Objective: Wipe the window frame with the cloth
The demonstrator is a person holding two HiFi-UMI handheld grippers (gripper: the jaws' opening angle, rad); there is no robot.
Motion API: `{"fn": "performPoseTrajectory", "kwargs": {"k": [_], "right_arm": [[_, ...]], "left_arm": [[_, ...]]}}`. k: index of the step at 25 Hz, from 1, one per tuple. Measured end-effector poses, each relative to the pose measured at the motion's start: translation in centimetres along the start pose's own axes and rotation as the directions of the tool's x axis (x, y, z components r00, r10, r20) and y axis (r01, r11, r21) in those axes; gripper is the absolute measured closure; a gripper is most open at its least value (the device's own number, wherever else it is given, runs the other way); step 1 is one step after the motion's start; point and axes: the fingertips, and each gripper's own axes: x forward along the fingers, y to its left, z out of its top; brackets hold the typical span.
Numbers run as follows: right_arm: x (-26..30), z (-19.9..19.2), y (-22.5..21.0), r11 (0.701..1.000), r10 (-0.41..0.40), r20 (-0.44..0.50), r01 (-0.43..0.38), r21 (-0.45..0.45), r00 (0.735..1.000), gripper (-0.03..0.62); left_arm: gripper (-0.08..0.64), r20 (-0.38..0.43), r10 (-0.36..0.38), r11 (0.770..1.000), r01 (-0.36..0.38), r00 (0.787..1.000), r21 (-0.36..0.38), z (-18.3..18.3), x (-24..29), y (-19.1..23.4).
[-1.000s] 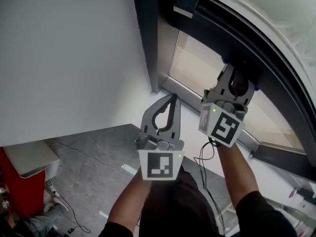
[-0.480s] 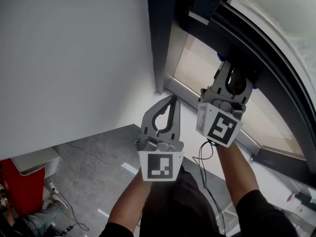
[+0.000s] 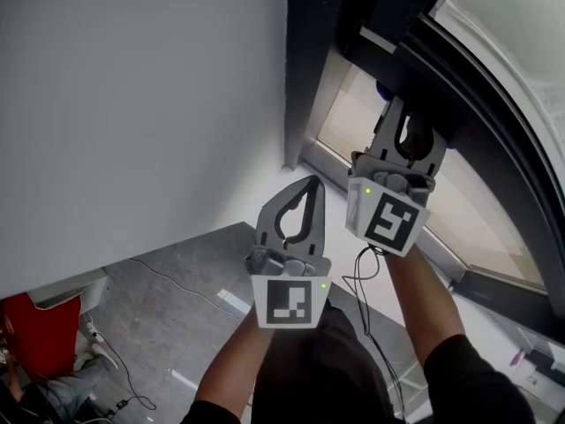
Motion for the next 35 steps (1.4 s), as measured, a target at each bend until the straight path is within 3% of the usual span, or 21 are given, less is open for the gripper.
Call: {"fn": "performPoseTrajectory", "kwargs": {"k": [35], "right_arm": [[2.8,-0.3,5.4,0.993,0.118,0.026,-0.117,-0.003,0.993,0.571]], "left_arm": [[0.555,-0.037,0.015,0.999,-0.016,0.999,-0.045,-3.4,-1.1,1.0]]}}
